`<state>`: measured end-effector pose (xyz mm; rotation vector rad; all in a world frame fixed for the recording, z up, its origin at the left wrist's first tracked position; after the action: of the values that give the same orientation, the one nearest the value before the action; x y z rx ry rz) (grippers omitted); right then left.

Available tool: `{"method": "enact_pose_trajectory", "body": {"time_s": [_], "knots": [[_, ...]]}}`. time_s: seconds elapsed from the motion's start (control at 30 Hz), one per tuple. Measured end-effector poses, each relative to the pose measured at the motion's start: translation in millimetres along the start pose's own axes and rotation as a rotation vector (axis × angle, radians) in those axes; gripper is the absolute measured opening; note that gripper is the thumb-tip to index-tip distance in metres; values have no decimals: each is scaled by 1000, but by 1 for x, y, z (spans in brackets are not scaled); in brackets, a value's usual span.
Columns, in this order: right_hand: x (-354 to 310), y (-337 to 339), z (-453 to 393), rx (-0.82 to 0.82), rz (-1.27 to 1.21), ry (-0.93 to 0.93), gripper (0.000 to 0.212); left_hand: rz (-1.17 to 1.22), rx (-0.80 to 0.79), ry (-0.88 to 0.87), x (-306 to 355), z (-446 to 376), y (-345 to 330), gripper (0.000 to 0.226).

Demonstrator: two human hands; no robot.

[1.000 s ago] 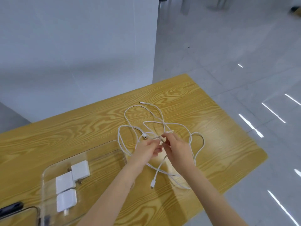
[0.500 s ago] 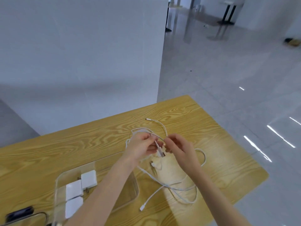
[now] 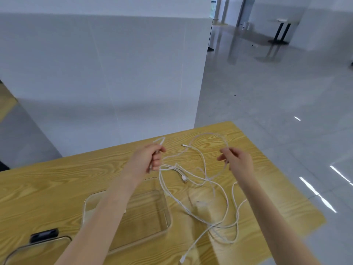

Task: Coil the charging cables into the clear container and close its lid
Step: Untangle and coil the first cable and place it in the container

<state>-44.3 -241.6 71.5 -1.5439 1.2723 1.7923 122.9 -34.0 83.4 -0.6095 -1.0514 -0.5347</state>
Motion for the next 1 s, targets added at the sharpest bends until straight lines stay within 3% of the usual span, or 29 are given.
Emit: {"method": "enact_pose_trajectory", "body": {"time_s": [0.2,0.4,0.63,0.73,0.8,0.87,0.93,1.0], "knots": [[38,39,-16,183,-181,-149,17,62,222,-55,-3,17,65,27],[86,10,-3,30,216,-241,28,-148,110,-149,11,26,35,28],[146,10,17,-36,576,-562,38,-299,-58,-216,20,35,-15,25],[126,16,17,26,736,-490,69,-315,-111,-240,20,40,-28,24],[102,2,7,-7,760,-270,67,-317,-146,-266,24,46,-35,24],[95,-26,4,-169,702,-154,58,-303,-179,-293,31,52,-42,24],[106,-45,5,-284,580,-233,55,-271,-200,-322,39,58,-45,25],[126,-52,9,-300,488,-360,55,-214,-217,-343,46,64,-46,24]]}}
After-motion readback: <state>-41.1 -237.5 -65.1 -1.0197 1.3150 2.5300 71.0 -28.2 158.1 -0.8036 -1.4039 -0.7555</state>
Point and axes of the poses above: each hand's wrist, its own z-axis away from the middle knuckle, its own y-axis out of the back of the hand, x = y × z, the point moved 10 cm from there along -z, towards the middle knuckle, and after that the axes turned 1 degree about y, right-handed, at the moved point
